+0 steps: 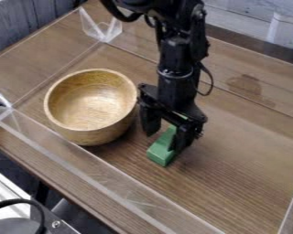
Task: Put the green block in the brown bowl
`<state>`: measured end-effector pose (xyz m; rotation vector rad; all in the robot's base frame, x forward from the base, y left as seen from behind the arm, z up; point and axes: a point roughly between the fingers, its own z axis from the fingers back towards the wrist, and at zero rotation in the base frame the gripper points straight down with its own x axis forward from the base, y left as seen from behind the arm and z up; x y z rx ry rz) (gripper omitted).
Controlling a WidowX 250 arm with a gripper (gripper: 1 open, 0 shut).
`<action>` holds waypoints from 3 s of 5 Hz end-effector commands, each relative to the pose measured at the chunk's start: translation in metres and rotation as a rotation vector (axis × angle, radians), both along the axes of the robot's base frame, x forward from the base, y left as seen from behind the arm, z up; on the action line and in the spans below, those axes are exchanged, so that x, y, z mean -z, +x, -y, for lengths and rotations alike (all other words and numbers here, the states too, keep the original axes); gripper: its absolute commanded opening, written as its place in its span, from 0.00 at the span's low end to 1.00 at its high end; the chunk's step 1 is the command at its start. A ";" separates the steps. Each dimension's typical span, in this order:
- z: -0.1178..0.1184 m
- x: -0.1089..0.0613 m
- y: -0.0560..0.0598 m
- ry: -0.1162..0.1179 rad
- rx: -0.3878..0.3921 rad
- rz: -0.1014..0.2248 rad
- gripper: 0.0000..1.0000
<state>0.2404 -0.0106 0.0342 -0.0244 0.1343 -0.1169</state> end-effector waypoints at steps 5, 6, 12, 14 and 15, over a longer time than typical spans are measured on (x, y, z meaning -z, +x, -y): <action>0.007 0.008 0.017 -0.025 0.011 0.063 1.00; 0.008 0.010 0.018 -0.030 0.009 0.068 1.00; 0.010 0.013 0.019 -0.053 -0.006 0.081 1.00; 0.009 0.009 0.018 -0.060 -0.008 0.078 0.00; 0.009 0.001 0.018 -0.066 -0.008 0.081 0.00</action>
